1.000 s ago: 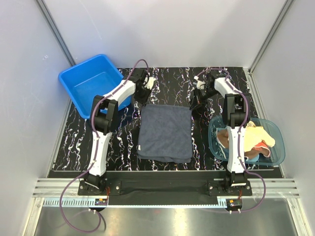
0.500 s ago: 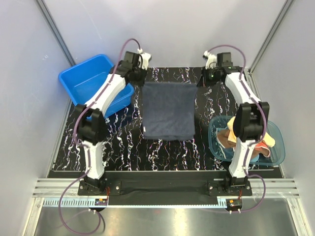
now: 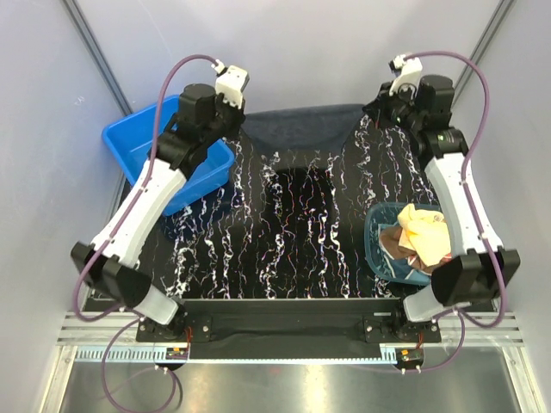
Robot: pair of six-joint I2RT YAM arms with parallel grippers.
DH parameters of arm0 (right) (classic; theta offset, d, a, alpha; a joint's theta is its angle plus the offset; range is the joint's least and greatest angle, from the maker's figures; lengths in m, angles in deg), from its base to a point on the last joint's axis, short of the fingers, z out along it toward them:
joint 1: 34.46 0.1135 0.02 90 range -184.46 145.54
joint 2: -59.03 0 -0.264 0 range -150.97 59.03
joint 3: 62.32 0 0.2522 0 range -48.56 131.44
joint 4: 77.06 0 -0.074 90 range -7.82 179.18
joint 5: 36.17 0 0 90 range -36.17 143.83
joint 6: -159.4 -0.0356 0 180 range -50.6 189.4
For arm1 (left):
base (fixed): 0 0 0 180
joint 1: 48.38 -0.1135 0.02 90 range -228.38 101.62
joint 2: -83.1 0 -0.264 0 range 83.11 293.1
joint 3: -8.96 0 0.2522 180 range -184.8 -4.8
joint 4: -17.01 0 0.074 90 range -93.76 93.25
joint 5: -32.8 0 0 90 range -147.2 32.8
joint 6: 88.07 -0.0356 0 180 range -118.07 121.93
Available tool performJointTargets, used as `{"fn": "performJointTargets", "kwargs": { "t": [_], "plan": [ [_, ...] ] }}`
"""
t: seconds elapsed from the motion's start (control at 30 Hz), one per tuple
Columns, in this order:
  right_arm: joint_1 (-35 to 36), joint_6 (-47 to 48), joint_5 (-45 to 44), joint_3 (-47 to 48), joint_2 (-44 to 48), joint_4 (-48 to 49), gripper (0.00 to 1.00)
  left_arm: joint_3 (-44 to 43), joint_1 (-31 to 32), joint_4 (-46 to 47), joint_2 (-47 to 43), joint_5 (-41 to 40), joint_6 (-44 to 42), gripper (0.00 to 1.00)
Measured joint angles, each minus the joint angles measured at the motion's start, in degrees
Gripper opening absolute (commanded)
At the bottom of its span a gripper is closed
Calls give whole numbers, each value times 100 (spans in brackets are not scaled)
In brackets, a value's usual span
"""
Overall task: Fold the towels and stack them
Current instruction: Fold the towel
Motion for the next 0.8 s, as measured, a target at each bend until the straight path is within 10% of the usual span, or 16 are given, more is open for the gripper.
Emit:
{"fn": "performJointTargets", "kwargs": {
  "t": [0.53,0.8],
  "plan": [
    [271,-754,-74,-2004,3265,-415,0,542,896,-1189,-1709,-289,221,0],
    [271,-979,-59,-2852,1449,664,0,1043,511,-826,-63,-103,219,0]
  ]
}}
